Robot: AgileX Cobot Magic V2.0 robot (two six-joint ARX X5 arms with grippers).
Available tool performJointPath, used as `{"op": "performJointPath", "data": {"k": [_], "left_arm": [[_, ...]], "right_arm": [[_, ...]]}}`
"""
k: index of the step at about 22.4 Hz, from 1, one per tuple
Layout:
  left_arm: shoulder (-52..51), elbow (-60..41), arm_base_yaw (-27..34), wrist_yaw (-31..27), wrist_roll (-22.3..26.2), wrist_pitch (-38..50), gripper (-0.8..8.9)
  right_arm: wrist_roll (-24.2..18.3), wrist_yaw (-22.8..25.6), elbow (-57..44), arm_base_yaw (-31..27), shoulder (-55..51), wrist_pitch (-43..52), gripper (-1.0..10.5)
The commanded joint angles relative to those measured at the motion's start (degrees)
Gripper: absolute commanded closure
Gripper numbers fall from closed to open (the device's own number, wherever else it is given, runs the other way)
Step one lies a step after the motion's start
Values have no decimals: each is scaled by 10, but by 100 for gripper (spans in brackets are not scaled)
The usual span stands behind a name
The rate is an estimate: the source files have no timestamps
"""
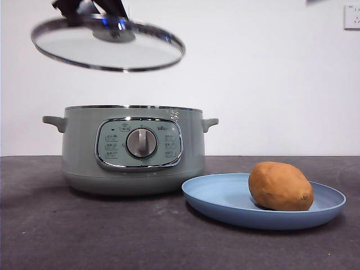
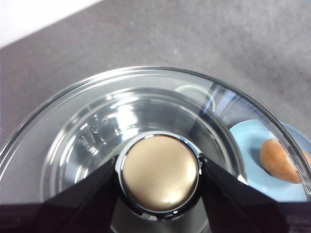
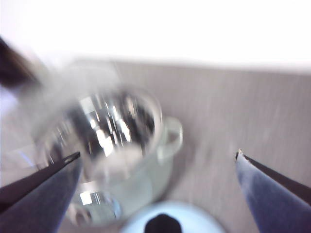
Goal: Take the potato out from the steamer,put the potato on the plate,close the lid
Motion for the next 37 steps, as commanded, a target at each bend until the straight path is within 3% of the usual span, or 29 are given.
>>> {"op": "performJointPath", "data": {"k": [1, 9, 19, 37], "left_arm": [[16, 9, -8, -4, 11, 32, 822], [85, 9, -18, -8, 12, 65, 822], [109, 9, -29, -18, 12, 97, 822], [152, 8, -35, -34, 11, 78, 822]], "right_arm": [[0, 10, 25, 0, -22, -18, 379], [-8, 9, 97, 0, -72, -70, 379], [-14, 9, 97, 1, -79, -96, 380], [-14, 8, 97, 1, -80, -101, 380]]}}
